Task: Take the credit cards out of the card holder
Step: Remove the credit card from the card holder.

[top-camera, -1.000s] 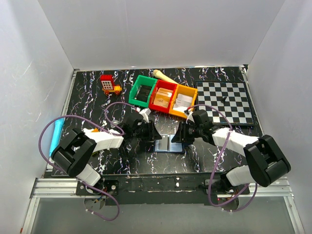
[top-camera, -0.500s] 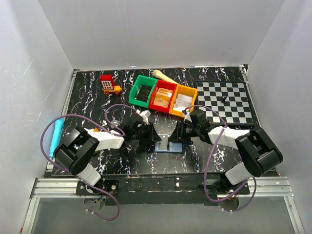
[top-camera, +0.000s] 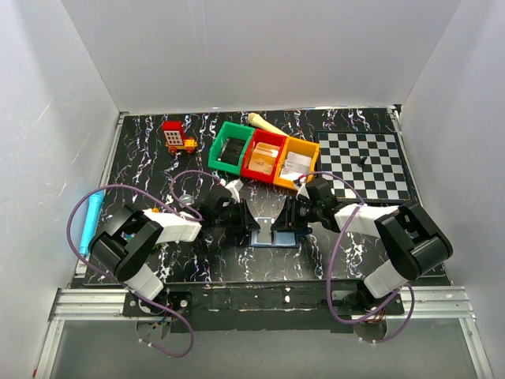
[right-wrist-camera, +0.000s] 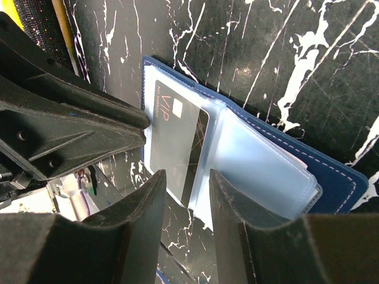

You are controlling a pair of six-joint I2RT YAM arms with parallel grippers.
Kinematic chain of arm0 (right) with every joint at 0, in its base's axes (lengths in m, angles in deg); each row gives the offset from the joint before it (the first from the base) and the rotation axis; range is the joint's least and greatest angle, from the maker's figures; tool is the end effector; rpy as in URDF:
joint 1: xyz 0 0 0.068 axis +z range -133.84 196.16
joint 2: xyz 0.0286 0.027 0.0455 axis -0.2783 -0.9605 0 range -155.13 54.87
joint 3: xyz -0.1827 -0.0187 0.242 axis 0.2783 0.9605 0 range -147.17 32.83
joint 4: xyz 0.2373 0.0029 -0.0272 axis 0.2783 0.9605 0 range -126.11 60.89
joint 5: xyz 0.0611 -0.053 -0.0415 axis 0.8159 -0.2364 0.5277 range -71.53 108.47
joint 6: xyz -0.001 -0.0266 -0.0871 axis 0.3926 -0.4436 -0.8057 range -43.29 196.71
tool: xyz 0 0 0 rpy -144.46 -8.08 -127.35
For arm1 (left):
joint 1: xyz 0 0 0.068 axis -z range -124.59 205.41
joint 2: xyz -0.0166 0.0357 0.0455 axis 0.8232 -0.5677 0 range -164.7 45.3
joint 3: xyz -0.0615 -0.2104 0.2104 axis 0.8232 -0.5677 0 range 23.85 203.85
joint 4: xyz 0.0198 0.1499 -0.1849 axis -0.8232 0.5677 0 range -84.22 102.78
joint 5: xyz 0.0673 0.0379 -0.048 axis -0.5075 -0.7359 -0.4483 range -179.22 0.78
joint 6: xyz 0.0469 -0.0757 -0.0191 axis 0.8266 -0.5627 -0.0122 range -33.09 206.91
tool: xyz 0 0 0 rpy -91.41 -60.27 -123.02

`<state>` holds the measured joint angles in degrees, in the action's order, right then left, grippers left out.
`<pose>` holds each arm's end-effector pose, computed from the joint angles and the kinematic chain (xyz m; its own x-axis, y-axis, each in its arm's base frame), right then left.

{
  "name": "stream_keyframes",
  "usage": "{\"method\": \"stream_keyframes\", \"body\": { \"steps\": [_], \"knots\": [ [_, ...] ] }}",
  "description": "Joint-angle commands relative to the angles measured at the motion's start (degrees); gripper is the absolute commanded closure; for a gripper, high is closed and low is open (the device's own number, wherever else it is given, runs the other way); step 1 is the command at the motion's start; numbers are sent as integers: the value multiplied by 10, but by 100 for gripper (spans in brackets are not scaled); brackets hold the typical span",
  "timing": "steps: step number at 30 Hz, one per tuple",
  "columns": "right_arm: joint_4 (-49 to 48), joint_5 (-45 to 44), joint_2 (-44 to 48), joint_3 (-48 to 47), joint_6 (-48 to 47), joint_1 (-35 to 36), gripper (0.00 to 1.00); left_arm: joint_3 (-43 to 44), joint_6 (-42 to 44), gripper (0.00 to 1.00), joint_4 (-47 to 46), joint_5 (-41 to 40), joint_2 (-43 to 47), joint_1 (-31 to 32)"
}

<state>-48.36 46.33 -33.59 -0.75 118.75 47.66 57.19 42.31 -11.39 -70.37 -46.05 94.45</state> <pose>0.2321 0.1870 0.1643 -0.9345 0.1217 -0.3346 -0.1741 0.6634 0.7277 0.2236 -0.2153 0.1551 -0.9135 -0.1147 -0.3903 0.2029 0.7030 -0.6817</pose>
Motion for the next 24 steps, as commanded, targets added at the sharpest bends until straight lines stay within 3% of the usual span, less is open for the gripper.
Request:
{"method": "stream_keyframes", "body": {
  "steps": [1, 24],
  "knots": [
    [-32, 11, -9, -11, 7, 1, 57, -11, 0, 81, 9, -8, -1, -2],
    [-89, 39, -30, 22, 32, 0, 60, -27, -7, 89, 20, -22, -9, -1]
  ]
}}
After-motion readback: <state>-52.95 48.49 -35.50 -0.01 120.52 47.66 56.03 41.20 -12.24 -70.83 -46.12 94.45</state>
